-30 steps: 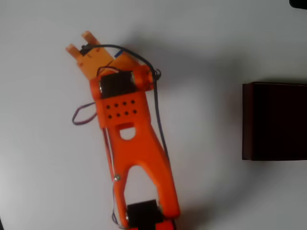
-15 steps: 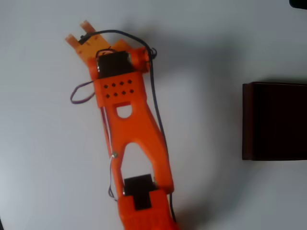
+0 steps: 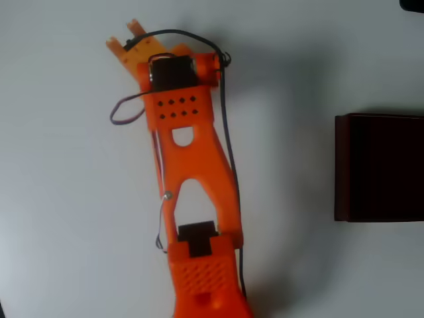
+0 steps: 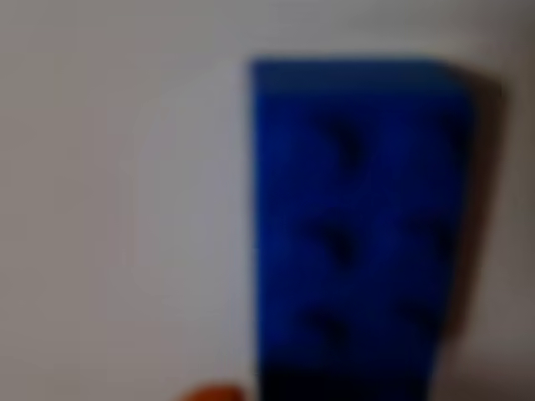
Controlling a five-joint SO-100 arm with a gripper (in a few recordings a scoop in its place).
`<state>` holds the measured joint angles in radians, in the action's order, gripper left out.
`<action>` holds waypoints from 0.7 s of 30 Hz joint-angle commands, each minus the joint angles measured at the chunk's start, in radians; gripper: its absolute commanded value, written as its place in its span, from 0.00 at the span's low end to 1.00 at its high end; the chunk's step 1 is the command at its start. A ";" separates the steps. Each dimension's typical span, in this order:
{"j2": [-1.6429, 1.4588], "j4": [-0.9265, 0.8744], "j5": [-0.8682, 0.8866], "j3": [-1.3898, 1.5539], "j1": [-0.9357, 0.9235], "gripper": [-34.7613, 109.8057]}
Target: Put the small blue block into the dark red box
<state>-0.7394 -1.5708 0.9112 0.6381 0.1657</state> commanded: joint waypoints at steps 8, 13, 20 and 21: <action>-0.005 -0.032 0.044 -0.046 0.011 0.38; 0.035 -0.072 0.058 -0.137 0.029 0.37; 0.353 -0.270 0.083 -0.692 0.035 0.36; 0.354 -0.270 0.083 -0.689 0.043 0.35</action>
<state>-0.3958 -1.8040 0.9649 0.0583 0.1887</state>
